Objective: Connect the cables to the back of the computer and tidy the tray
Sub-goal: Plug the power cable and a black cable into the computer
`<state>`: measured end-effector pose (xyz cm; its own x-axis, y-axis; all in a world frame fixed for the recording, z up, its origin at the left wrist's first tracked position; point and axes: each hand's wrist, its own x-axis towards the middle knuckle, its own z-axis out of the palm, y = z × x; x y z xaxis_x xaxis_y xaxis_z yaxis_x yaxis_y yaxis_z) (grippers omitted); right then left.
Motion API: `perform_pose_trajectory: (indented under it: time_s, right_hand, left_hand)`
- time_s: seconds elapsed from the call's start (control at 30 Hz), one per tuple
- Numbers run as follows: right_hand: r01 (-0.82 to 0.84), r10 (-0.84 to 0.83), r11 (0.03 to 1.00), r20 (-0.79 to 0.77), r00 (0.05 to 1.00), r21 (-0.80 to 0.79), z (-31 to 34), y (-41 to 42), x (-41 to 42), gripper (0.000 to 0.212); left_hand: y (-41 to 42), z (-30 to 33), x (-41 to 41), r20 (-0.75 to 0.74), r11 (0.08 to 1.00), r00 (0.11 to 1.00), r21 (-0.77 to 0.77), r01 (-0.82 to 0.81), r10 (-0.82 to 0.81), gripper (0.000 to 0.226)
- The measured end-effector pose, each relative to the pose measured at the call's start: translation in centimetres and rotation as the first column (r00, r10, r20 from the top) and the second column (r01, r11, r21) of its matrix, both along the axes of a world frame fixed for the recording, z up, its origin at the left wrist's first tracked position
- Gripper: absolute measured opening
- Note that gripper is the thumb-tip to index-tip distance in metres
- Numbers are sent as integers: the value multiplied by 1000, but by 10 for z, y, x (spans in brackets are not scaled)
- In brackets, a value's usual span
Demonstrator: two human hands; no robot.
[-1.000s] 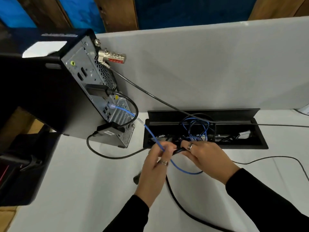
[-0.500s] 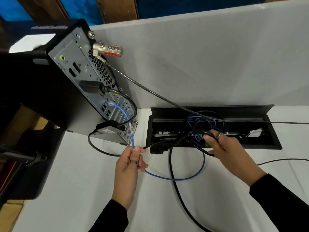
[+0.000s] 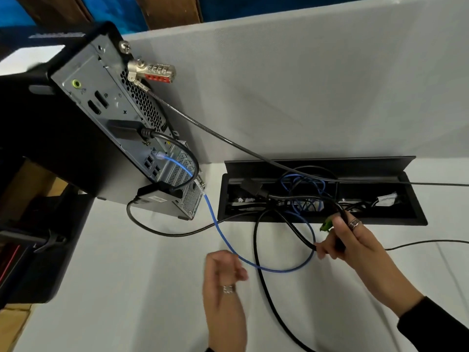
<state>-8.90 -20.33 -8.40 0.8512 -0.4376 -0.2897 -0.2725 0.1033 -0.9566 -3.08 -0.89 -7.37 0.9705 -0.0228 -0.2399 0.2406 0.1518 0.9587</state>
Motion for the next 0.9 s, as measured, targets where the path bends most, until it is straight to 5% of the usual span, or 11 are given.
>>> perform_pose_trajectory:
  time_s: [0.17, 0.33, 0.43, 0.6, 0.73, 0.9]
  right_hand:
    - [5, -10, 994, 47, 999, 107, -5, 4, -15, 81]
    - [-94, 90, 991, 45, 995, 98, -8, 12, -25, 81]
    - [-173, 172, 985, 38, 984, 17, -11, 13, -29, 57]
    - [-324, 319, 931, -61, 946, -167, -10, 6, -32, 40]
    - [-402, 389, 890, -102, 916, -214, -1, -2, -31, 53]
    - [-350, 348, 881, -64, 935, -319, 20, 1, -16, 43]
  left_hand:
    - [-33, 6, 6, -179, 925, 907, -60, 376, -380, 19]
    - [-60, 13, 46, -367, 907, 833, -245, 342, -414, 40]
    - [-67, 11, 58, -399, 914, 834, -297, 276, -381, 49]
    - [-65, 19, 62, -256, 924, 912, -295, 243, -321, 9]
    - [-63, 27, 51, -26, 936, 940, -105, 337, -341, 12]
    - [-63, 34, 37, 193, 937, 917, 114, 331, -348, 22]
